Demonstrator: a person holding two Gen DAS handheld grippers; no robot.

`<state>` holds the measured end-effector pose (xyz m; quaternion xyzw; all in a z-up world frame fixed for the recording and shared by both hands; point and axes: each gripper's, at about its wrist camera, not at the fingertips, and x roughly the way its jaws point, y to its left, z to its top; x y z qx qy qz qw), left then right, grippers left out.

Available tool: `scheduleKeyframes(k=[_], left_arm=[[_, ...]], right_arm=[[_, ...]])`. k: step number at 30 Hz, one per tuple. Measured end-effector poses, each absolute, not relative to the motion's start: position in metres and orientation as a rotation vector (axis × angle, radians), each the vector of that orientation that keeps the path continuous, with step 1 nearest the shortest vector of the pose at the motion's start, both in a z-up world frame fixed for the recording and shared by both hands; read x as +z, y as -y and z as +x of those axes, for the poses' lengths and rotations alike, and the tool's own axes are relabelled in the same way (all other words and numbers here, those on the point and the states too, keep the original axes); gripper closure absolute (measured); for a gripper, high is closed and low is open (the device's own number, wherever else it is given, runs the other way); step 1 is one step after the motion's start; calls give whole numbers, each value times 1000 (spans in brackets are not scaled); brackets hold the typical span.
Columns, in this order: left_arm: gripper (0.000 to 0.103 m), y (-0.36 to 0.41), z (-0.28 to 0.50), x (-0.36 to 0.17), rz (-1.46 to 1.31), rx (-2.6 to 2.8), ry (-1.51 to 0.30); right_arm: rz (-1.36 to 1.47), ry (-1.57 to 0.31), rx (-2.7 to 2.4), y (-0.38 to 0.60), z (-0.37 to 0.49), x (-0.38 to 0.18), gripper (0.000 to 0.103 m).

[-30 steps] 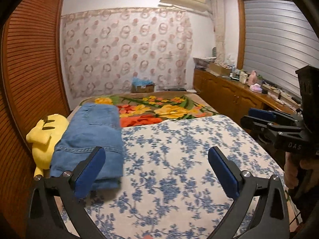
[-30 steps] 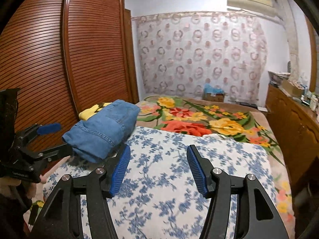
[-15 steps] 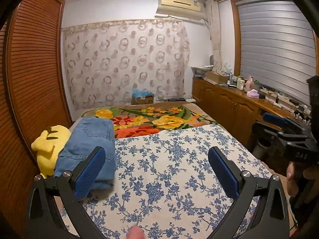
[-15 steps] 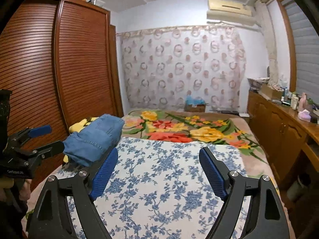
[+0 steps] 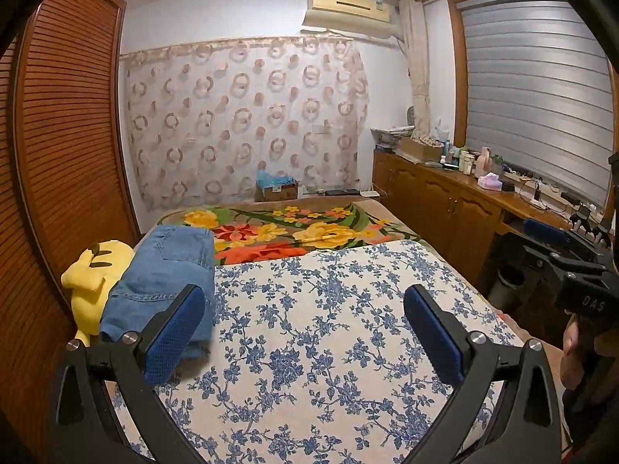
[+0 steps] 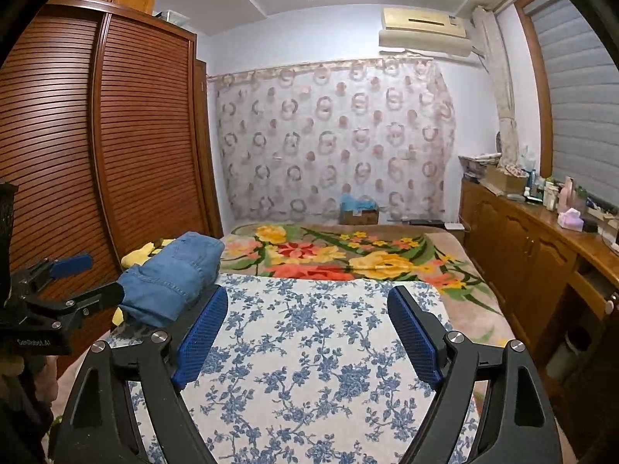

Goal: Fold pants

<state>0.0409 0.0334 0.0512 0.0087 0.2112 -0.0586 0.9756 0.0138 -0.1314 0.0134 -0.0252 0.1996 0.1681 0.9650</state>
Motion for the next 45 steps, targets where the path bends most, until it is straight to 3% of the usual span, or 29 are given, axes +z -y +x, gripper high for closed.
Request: scheduleKeyframes(k=[45], left_arm=[[0, -43, 37, 50, 5, -91, -418]], right_arm=[[-50, -399, 341, 141, 14, 13, 17]])
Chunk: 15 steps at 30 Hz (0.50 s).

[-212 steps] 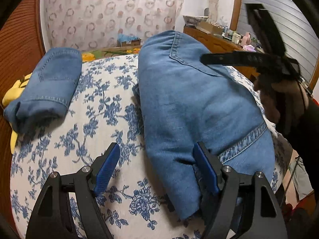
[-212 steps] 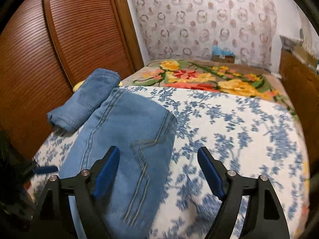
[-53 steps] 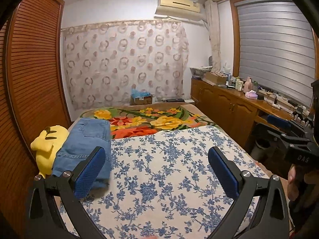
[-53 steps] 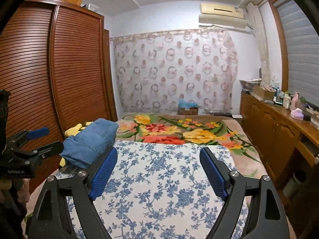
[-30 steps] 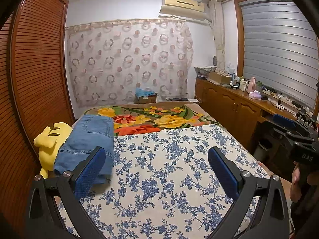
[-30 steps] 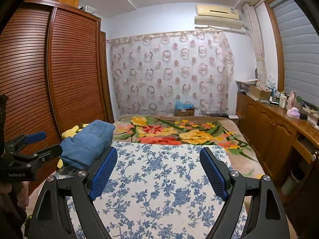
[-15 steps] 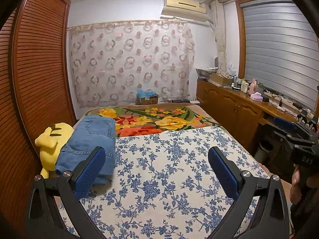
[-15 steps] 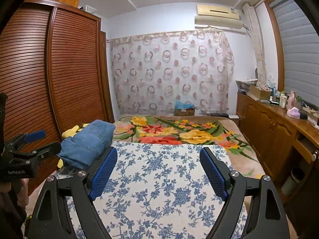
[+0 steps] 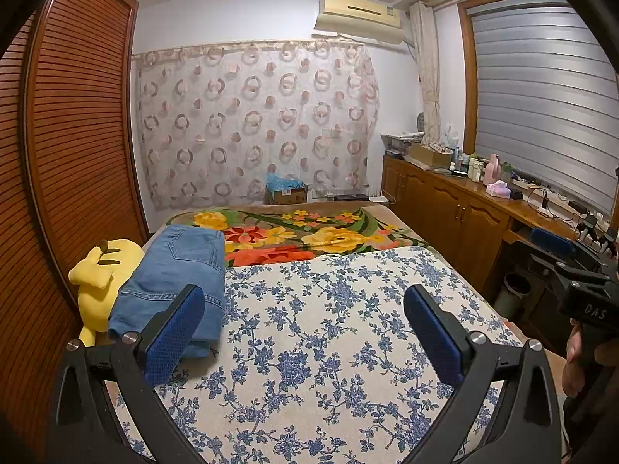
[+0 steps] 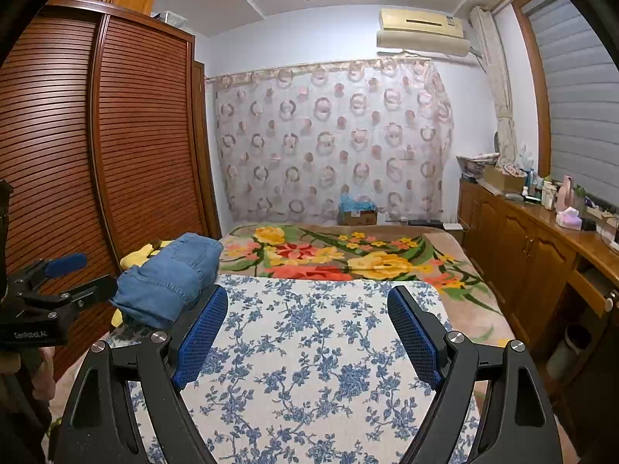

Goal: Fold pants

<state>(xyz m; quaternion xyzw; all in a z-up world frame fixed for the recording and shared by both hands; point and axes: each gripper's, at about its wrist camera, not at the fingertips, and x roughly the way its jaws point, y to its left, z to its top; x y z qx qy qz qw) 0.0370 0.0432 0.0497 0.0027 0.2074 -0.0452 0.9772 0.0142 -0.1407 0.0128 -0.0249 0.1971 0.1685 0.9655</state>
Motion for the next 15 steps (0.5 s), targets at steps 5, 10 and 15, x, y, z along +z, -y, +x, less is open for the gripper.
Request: scheduleKeyframes(k=[5, 10, 15], left_arm=[[0, -44, 37, 50, 6, -92, -418], [0, -45, 36, 50, 5, -92, -418], [0, -44, 37, 49, 6, -91, -417]], right_arm=[[-50, -399, 342, 142, 15, 12, 17], [-50, -400, 343, 142, 15, 12, 17], [-50, -401, 339, 142, 14, 11, 17]])
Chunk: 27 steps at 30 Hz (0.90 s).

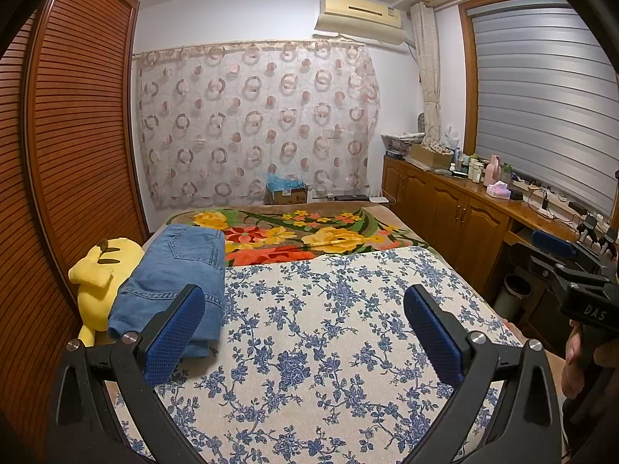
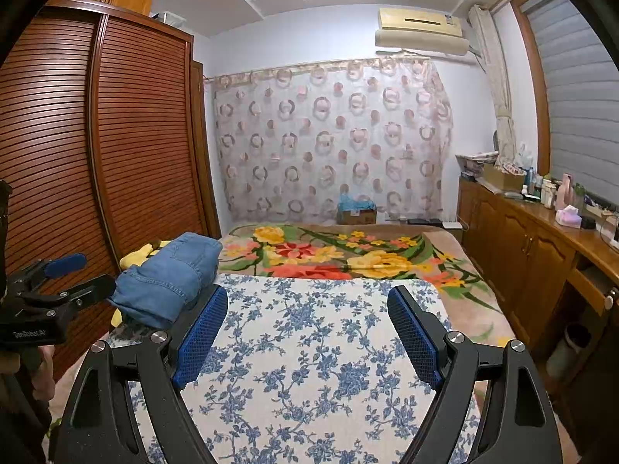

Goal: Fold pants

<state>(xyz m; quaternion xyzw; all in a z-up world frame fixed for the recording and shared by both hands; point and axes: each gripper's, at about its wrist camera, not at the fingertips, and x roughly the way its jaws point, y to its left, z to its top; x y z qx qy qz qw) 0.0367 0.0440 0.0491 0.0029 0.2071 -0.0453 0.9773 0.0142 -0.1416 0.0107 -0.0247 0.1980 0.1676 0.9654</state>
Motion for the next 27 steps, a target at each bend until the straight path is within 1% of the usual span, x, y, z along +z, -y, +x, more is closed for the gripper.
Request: scheduleKeyframes(k=[27], left_arm=[[0, -44, 36, 49, 5, -92, -416]], right_arm=[[-46, -402, 336, 142, 14, 9, 17]])
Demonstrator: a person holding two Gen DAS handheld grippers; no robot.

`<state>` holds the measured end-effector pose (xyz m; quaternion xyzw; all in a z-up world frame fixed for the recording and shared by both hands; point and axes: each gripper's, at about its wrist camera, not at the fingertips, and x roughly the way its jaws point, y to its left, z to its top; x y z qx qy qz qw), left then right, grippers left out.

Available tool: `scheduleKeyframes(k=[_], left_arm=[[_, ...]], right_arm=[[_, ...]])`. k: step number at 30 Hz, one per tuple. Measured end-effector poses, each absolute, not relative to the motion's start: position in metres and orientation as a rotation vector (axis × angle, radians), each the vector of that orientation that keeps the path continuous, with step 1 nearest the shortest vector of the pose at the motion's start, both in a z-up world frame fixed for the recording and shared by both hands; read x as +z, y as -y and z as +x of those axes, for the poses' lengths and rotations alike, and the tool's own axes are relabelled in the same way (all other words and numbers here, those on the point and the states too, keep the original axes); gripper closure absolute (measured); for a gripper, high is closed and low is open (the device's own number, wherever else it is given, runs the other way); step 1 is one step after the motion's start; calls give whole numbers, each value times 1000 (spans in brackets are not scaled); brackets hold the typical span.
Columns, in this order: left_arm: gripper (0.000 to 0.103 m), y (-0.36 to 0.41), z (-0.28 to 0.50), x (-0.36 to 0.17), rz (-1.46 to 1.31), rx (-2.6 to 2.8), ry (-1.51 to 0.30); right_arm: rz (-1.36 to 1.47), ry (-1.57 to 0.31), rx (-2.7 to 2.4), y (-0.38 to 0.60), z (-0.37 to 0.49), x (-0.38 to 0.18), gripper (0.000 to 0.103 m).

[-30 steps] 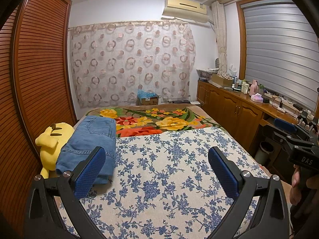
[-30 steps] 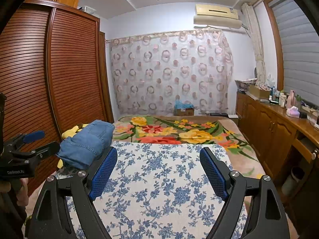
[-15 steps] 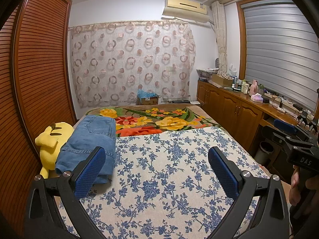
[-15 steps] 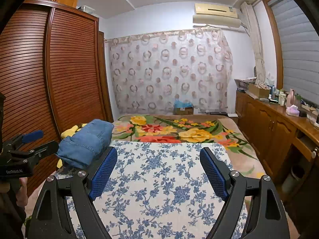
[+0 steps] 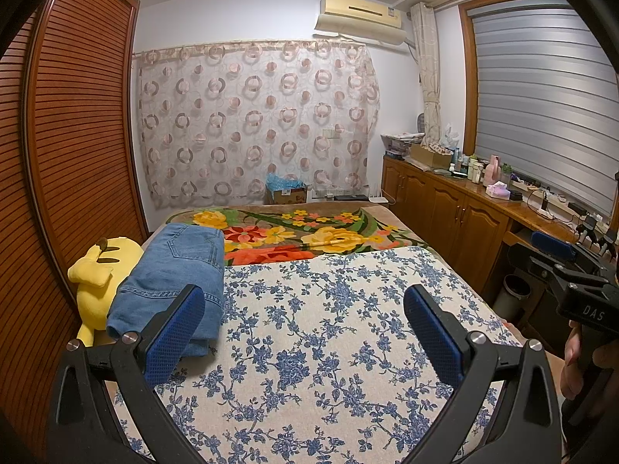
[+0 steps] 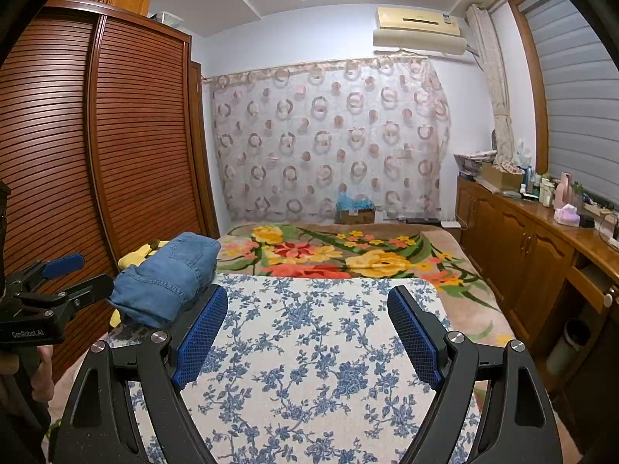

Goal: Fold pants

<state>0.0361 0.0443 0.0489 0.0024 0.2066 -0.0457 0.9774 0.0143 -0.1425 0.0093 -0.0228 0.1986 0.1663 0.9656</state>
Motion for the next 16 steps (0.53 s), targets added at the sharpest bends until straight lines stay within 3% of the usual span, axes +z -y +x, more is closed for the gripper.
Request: scheduleKeyframes(k=[16], left_arm=[[0, -45, 35, 49, 4, -92, -415]], right_arm=[[-44, -401, 335, 143, 13, 9, 17]])
